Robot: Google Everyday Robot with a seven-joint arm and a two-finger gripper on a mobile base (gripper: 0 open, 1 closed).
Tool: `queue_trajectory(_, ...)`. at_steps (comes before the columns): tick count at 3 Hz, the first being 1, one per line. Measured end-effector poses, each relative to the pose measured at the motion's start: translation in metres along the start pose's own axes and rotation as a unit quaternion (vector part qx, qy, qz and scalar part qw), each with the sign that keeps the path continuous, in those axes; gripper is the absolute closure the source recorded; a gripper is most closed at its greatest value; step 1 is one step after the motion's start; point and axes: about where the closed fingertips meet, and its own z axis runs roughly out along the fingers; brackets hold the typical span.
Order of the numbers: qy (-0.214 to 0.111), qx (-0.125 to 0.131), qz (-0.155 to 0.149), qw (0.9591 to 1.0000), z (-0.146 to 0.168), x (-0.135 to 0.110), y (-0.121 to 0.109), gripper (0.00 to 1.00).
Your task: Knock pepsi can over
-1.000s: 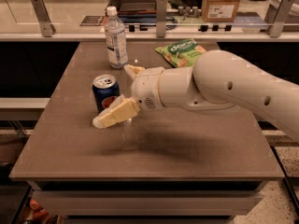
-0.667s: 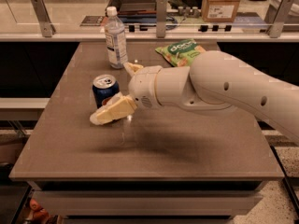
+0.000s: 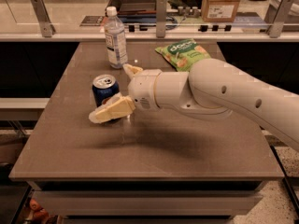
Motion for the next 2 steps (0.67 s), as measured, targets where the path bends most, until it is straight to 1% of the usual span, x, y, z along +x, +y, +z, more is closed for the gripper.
queue_trajectory(1, 0.001, -0.01, 0.02, 0.9998, 0.0049, 0.0068, -0.0033, 0.0)
queue_trajectory(2, 0.0, -0.017, 0.032, 0.9993, 0.0084, 0.0115, -0.0063, 0.0)
